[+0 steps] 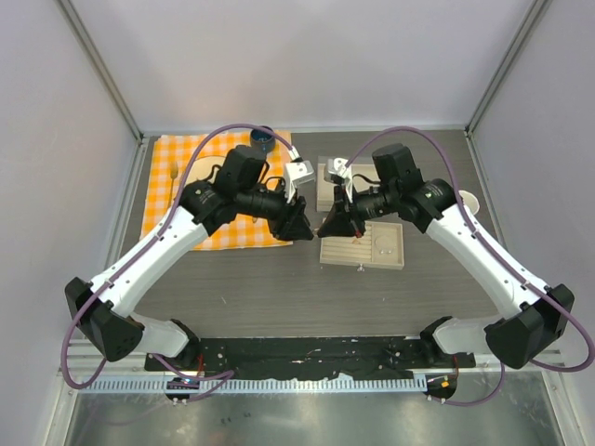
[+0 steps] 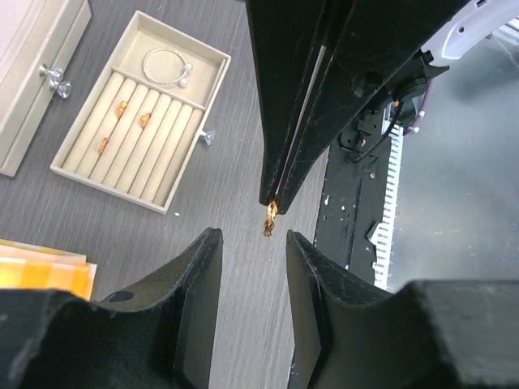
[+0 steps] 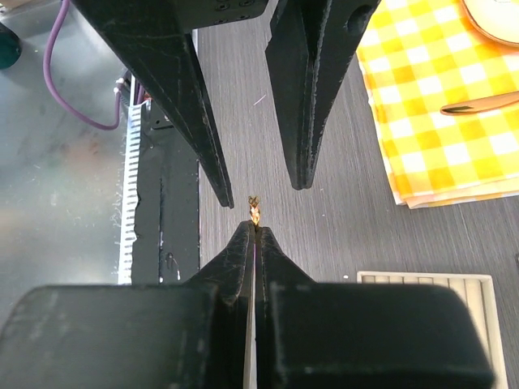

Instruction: Organize the mixed jewelry

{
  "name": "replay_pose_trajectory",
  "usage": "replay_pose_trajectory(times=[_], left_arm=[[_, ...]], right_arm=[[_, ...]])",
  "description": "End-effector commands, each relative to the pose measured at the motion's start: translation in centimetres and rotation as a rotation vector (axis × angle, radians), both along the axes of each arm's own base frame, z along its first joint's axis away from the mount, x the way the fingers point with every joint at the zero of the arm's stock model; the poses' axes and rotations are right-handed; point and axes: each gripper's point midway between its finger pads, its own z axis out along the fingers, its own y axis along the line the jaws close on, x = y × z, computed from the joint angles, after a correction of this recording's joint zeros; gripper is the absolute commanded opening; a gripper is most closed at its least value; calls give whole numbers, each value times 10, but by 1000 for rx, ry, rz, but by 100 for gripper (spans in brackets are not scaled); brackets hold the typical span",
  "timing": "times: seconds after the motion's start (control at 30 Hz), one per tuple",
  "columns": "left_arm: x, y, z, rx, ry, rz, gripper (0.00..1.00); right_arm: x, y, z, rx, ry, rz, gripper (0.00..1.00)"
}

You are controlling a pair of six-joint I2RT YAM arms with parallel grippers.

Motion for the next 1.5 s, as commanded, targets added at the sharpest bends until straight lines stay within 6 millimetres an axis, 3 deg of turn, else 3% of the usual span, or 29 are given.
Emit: replay_pose_trajectory(times=[0.0, 0.33, 1.27, 1.47], left_arm=[[0, -5, 35, -75, -90, -19, 41], [-3, -12, 32, -69, -85, -46, 34], [0, -13, 17, -32, -81, -46, 33], [0, -13, 15, -28, -77, -46, 27]], right_arm=[[-1, 7, 4, 32, 0, 28, 1], [-2, 8, 2, 31, 3, 33, 1], [-8, 5, 12, 49, -20, 45, 1], [-8, 5, 12, 49, -21, 44, 1]])
